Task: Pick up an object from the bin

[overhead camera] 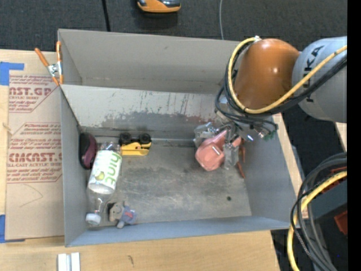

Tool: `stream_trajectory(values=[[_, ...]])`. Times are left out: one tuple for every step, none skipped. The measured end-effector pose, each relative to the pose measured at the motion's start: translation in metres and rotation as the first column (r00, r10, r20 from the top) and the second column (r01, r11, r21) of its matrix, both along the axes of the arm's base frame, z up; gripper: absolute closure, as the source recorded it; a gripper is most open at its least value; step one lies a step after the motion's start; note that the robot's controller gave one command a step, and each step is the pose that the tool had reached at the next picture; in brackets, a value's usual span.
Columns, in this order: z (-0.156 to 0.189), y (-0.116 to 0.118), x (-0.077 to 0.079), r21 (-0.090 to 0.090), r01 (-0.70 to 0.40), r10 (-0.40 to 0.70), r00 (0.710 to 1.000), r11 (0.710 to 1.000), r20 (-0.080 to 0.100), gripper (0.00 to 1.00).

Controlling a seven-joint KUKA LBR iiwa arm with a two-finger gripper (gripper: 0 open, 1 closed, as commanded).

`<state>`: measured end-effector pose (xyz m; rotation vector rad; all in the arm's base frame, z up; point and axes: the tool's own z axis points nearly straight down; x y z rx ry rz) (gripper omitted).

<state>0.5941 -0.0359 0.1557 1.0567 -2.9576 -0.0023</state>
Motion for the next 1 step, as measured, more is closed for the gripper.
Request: stream_trajectory(values=[[0.0062,0.0001,0.0004,0.000,0.000,0.000,1.000,1.000,0.004,1.00]])
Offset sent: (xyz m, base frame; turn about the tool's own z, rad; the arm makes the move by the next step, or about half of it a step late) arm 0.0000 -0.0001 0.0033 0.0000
